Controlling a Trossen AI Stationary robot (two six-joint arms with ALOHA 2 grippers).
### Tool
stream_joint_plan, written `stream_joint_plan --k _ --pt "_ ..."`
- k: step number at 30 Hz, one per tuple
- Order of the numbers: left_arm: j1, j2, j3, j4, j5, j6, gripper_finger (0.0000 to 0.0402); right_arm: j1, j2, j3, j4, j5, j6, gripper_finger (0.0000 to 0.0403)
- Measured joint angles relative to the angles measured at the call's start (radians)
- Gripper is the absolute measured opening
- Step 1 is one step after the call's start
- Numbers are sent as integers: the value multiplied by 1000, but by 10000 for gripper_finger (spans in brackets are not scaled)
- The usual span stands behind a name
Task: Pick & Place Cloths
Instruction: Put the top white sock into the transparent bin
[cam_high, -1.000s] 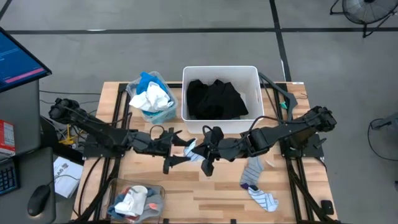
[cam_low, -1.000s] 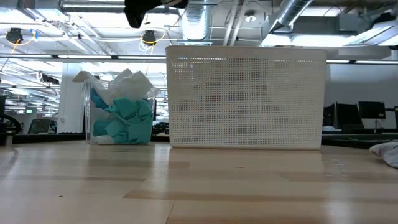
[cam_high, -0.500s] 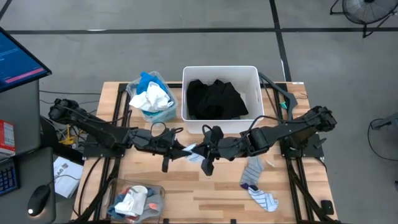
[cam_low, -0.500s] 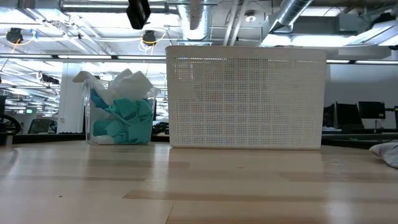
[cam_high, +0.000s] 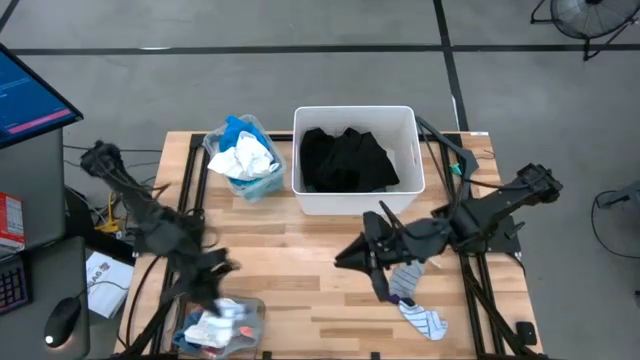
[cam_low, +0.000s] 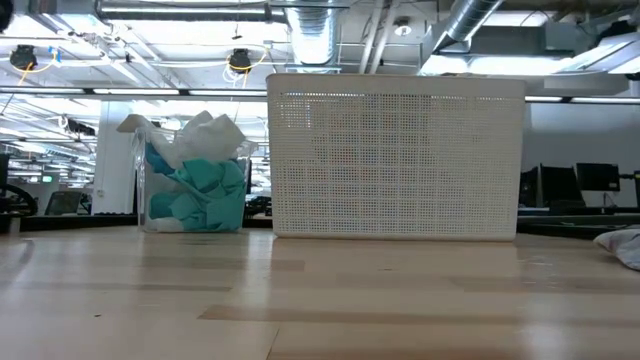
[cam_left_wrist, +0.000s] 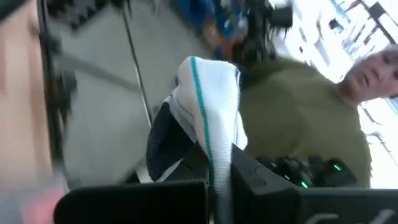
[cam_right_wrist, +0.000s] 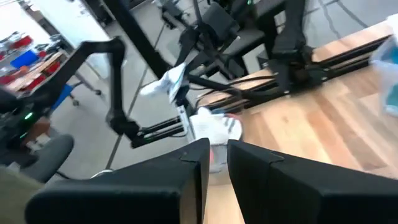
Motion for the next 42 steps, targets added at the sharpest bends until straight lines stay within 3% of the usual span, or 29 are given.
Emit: stream_joint_plan --k 5,8,13,16,22,28,38,42 --pt "-263 -44 0 -276 -181 -173 0 54 10 0 -18 27 31 55" --pt "-380 -21 0 -488 -237 -295 0 73 35 0 -63 31 72 55" --pt "-476 54 0 -794 -275 -435 0 90 89 0 -137 31 157 55" --pt "-486 114 0 -876 -280 -447 0 99 120 0 -178 30 204 55" --pt "-481 248 -1 -877 -294 -447 3 118 187 0 -243 29 278 56" --pt "-481 309 -1 -795 -186 -431 38 137 250 0 -379 -32 348 77" --pt "-485 280 -1 -693 -136 -418 181 157 331 0 -825 -180 504 201" --pt "-485 252 -1 -678 -134 -448 239 156 392 0 -970 -184 517 238"
